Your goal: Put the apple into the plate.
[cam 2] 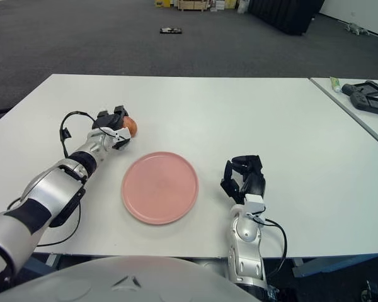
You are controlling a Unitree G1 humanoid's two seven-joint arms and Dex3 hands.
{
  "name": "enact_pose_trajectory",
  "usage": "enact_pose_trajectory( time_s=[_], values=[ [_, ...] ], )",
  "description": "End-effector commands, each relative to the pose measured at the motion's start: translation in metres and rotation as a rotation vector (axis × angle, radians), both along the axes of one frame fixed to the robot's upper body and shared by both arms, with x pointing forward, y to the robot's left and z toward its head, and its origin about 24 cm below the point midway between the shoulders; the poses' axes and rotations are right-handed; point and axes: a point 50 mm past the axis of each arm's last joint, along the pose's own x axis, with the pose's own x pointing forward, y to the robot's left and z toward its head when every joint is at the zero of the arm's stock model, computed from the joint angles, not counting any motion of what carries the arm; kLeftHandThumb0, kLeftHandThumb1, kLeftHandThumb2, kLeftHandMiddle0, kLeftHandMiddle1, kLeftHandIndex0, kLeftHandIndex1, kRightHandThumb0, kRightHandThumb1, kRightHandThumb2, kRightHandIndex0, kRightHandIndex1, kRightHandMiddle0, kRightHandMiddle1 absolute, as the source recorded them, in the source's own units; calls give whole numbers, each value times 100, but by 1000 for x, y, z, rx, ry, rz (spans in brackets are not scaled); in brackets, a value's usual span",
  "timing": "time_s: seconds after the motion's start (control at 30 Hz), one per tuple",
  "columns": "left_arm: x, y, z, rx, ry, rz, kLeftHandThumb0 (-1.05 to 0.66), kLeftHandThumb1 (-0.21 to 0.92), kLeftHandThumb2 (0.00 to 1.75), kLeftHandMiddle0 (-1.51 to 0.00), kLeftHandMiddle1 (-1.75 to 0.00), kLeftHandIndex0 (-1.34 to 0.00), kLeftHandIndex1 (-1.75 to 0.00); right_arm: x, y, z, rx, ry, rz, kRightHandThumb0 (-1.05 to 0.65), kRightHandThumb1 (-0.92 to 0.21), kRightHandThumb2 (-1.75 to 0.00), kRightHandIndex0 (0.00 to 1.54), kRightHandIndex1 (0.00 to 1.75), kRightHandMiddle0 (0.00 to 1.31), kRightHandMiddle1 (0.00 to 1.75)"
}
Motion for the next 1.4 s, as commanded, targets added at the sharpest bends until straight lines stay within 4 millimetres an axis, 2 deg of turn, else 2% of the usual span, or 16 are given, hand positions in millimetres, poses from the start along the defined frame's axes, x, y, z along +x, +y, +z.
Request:
enact_pose_trajectory(
  time_s=[0.0, 0.07, 0.1, 0.13, 0.17, 0.3, 0.5, 0.93, 1.37],
  values=[
    [-7, 1, -12, -108, 112, 66, -57, 28, 112, -44, -173, -43, -174, 2, 4, 4, 22, -33, -4, -38, -70, -83, 59, 132, 32, 175],
    [-7, 1, -13, -161, 135, 95, -53, 29, 122, -46, -174, -53, -175, 2, 4, 4, 22, -34, -4, -38, -70, -83, 58, 132, 32, 175],
    [-7, 1, -13, -184, 145, 108, -52, 28, 128, -58, -174, -57, -175, 2, 4, 4, 23, -34, -4, -38, -70, -83, 58, 132, 32, 175],
    [-7, 1, -13, -220, 161, 127, -52, 28, 130, -62, -174, -59, -175, 2, 3, 4, 24, -35, -5, -38, -70, -83, 58, 132, 32, 175],
    [-6, 1, -13, -244, 173, 140, -52, 26, 133, -73, -174, -62, -175, 2, 3, 4, 24, -35, -5, -38, -70, -83, 58, 132, 32, 175],
    [-7, 4, -14, -375, 225, 202, -52, 23, 141, -101, -175, -67, -175, 2, 3, 3, 20, -25, -5, -38, -70, -84, 58, 132, 33, 175],
    [-7, 5, -16, -494, 260, 263, -53, 20, 145, -120, -175, -70, -175, 2, 2, 2, 11, -12, -10, -38, -70, -83, 58, 132, 32, 175],
    [-11, 10, -20, -834, 282, 414, -53, 20, 146, -126, -175, -71, -175, 4, 3, 2, 29, -9, -16, -38, -70, -83, 58, 132, 32, 175],
    [-13, 13, -23, -901, 283, 442, -52, 20, 146, -128, -175, -71, -175, 6, 3, 3, 32, -17, -14, -38, -70, -84, 58, 132, 33, 175]
  ],
)
